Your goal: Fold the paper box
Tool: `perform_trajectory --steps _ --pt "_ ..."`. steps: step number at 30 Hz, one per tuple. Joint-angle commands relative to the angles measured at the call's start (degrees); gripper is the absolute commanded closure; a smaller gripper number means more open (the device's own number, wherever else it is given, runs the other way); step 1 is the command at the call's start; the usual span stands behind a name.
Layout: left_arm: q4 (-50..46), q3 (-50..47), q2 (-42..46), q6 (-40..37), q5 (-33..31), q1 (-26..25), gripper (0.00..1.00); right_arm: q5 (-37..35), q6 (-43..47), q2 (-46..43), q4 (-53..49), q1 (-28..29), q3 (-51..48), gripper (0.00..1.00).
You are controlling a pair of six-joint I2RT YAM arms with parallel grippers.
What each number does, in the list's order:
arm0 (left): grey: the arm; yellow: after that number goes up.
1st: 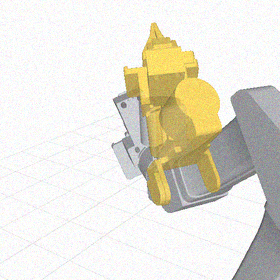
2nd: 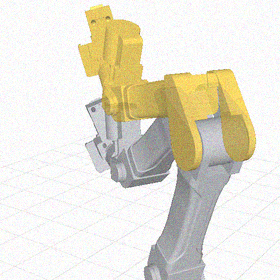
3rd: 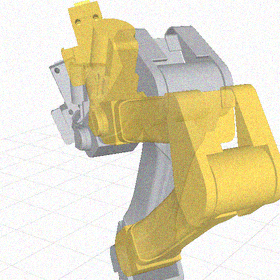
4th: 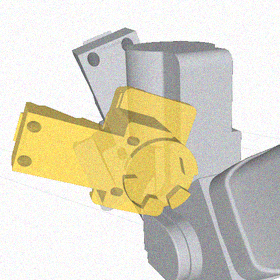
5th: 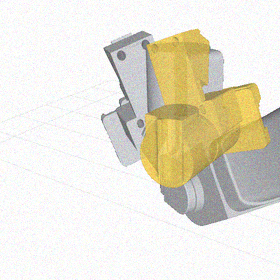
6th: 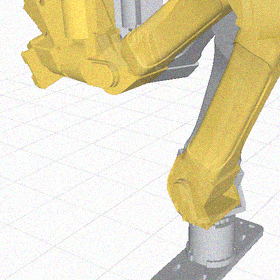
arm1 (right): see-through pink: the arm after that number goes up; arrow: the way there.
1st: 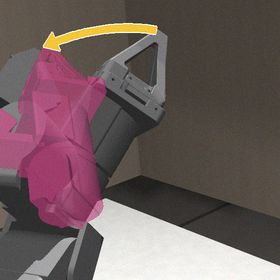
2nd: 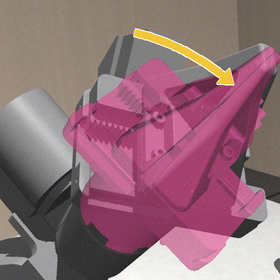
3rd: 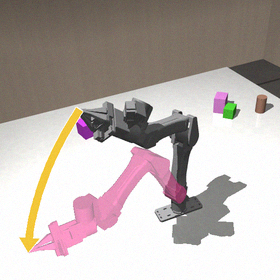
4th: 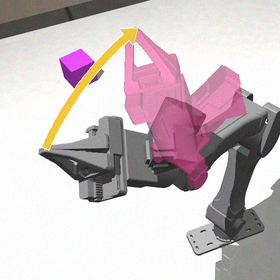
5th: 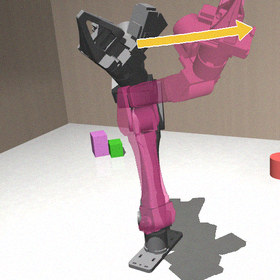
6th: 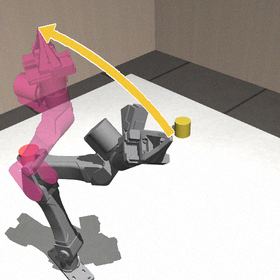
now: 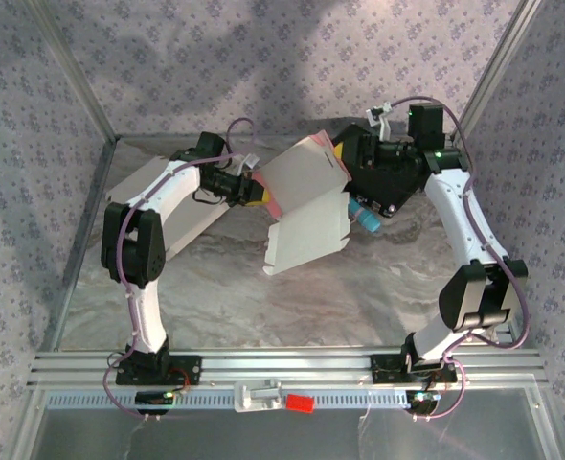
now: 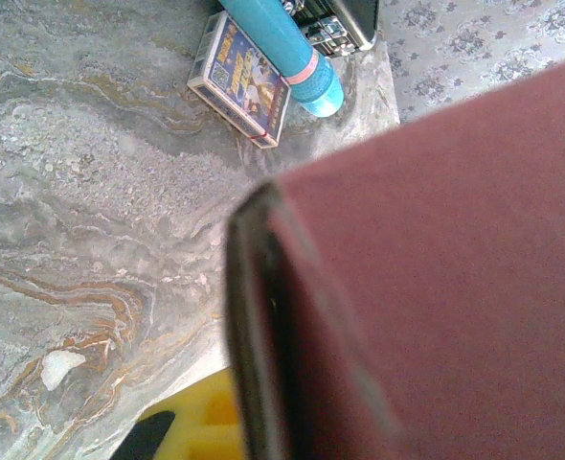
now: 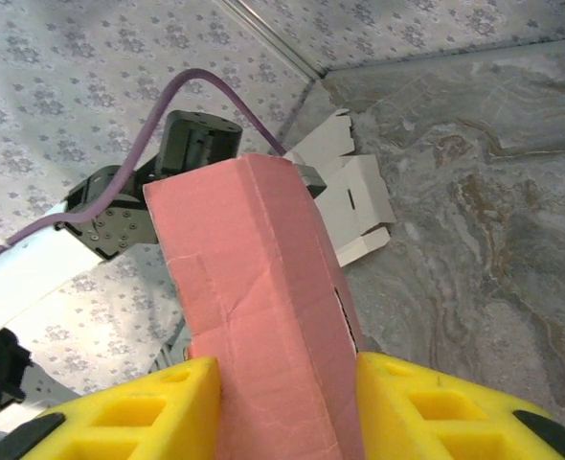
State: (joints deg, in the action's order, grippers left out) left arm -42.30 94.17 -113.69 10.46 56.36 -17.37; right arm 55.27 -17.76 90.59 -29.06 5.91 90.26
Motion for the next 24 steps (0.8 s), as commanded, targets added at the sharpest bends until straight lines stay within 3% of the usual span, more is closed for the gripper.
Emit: perform_trajectory --steps 1,13,24 --pt "-1.29 2.17 0.14 -1.58 2.26 -0.12 1.00 -2.42 4.09 1.00 -3.95 1.18 2.99 0.58" --pt "-2.05 1.81 0.77 -2.37 2.59 -0.12 1.00 -6.46 8.28 2.59 -6.93 1.33 4.58 0.55" --pt "-2.32 1.87 0.75 -2.55 2.61 -0.12 1.00 -5.15 9.91 5.17 -8.82 1.89 8.03 0.55"
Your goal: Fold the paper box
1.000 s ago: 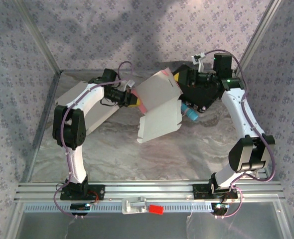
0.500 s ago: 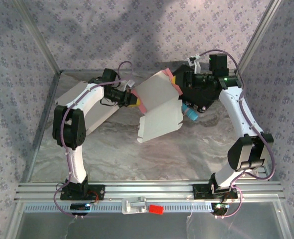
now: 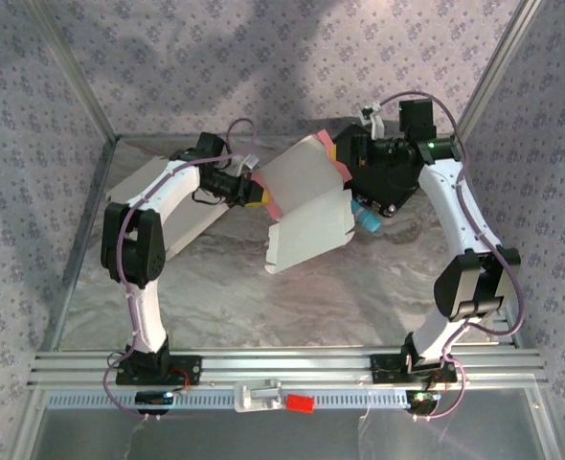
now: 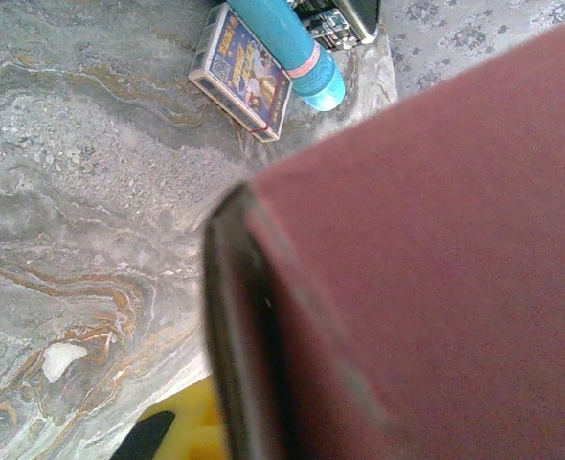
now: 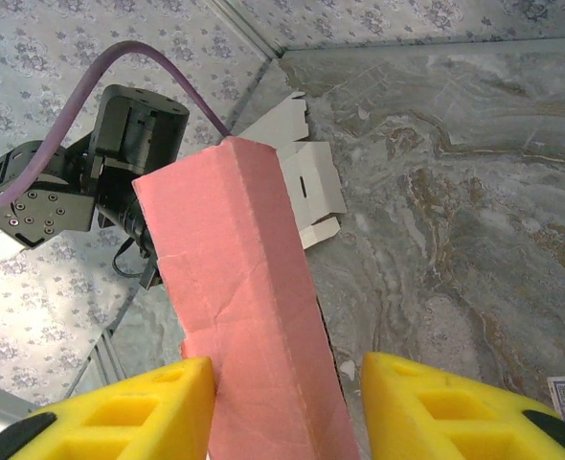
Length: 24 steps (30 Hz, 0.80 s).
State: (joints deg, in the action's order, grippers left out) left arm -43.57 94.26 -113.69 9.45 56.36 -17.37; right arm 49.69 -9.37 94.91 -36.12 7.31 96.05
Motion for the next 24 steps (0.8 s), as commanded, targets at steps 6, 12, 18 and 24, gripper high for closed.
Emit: perform_trajectory --steps 6,12,18,24 --pt "-1.22 1.91 0.66 -1.20 1.87 -0.12 1.00 -0.77 2.90 1.20 -3.08 1.70 2.99 0.57" --pt "-1.21 2.16 0.66 -0.54 1.31 -0.12 1.00 -2.76 4.60 0.99 -5.04 3.17 3.57 0.58" --pt "-1.34 2.38 0.66 -0.49 1.12 -0.13 1.00 -8.14 6.99 1.13 -7.25 4.63 4.12 0.59" --pt "-1.43 2.43 0.76 -0.40 0.96 -0.12 1.00 -16.44 9.10 1.19 -8.90 7.09 5.06 0.60"
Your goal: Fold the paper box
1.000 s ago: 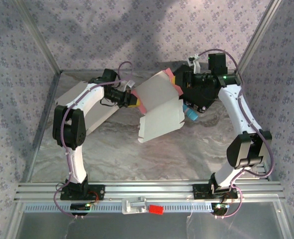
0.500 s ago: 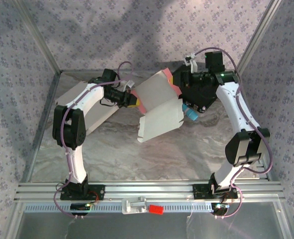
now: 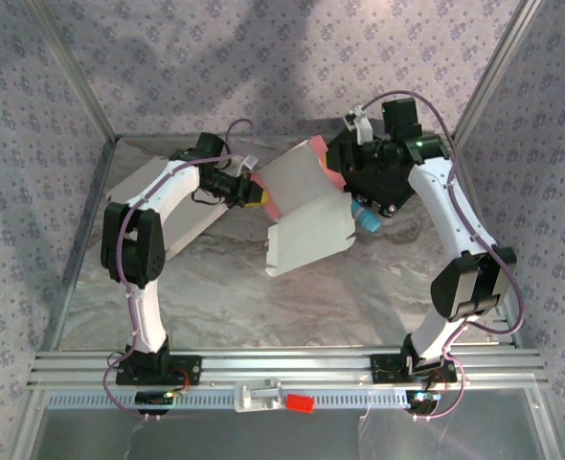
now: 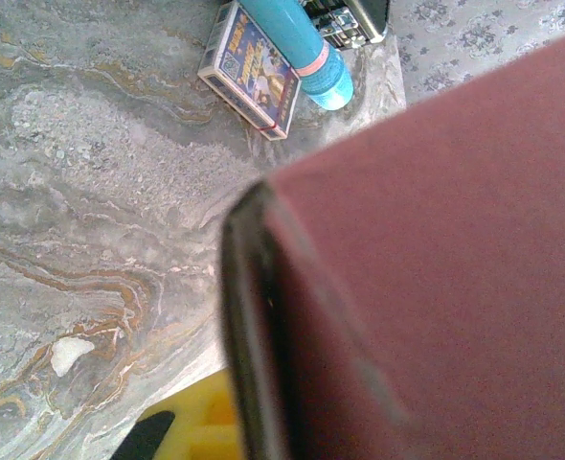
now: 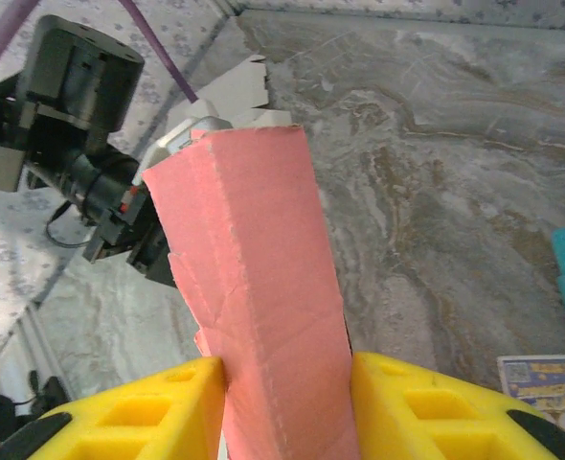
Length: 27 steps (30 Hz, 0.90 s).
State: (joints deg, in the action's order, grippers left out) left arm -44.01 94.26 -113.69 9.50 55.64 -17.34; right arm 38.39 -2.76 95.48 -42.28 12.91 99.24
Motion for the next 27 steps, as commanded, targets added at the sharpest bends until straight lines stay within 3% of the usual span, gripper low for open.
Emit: perform_trajectory --steps 1,10,21,23,27 --pt "-0.97 2.40 0.75 -0.44 1.60 -0.15 1.00 -6.77 2.63 0.54 -2.82 2.03 1.88 0.60" --pt "-1.24 2.51 0.84 -0.44 1.36 -0.15 1.00 -19.88 5.01 -0.08 -4.24 6.74 2.06 0.60" --pt "-2.33 2.61 0.49 -0.60 -0.15 -0.17 1.00 -17.24 4.79 -2.31 -3.31 6.52 -0.82 0.58" --pt "-3.48 2.69 0.32 -1.15 -2.59 -0.21 1.00 -17.67 5.05 -2.56 -3.18 6.35 -1.80 0.58" --pt "-5.10 0.60 1.94 -3.05 -14.74 -0.73 1.00 -16.73 0.52 -4.28 1.23 3.78 -9.55 0.58"
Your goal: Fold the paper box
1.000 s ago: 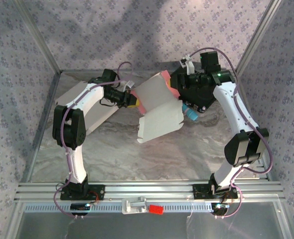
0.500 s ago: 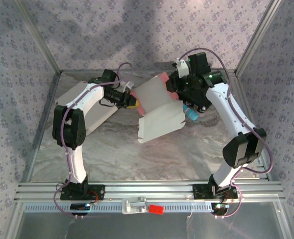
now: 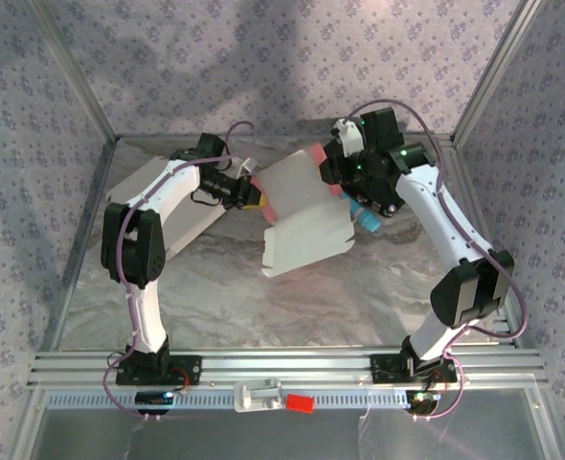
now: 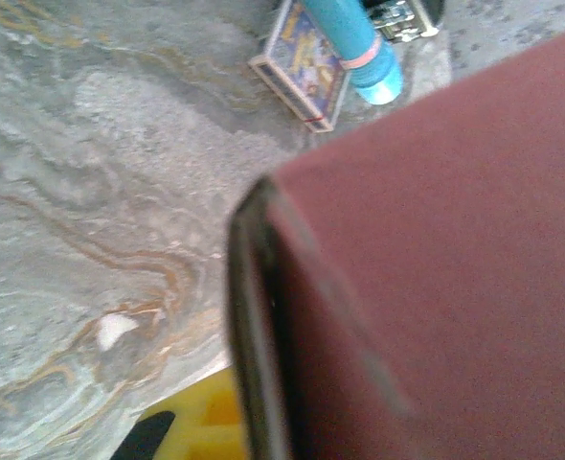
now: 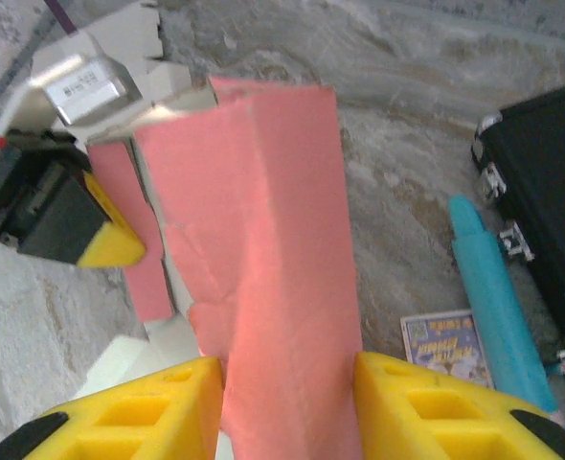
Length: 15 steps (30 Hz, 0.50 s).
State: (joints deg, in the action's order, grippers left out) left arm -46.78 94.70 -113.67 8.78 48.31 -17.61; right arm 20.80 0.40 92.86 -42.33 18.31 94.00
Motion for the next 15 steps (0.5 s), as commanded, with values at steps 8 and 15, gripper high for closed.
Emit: perform_trajectory --steps 8,15 --pt "7.53 -14.47 8.26 -3.16 -28.89 -4.78 1.00 -0.55 -11.78 -5.49 14.78 -0.82 -29.12 0.57" --pt "24.23 -29.67 15.84 -4.63 -44.68 -9.91 1.00 -3.20 -10.52 -5.12 14.82 -1.49 -34.42 0.59"
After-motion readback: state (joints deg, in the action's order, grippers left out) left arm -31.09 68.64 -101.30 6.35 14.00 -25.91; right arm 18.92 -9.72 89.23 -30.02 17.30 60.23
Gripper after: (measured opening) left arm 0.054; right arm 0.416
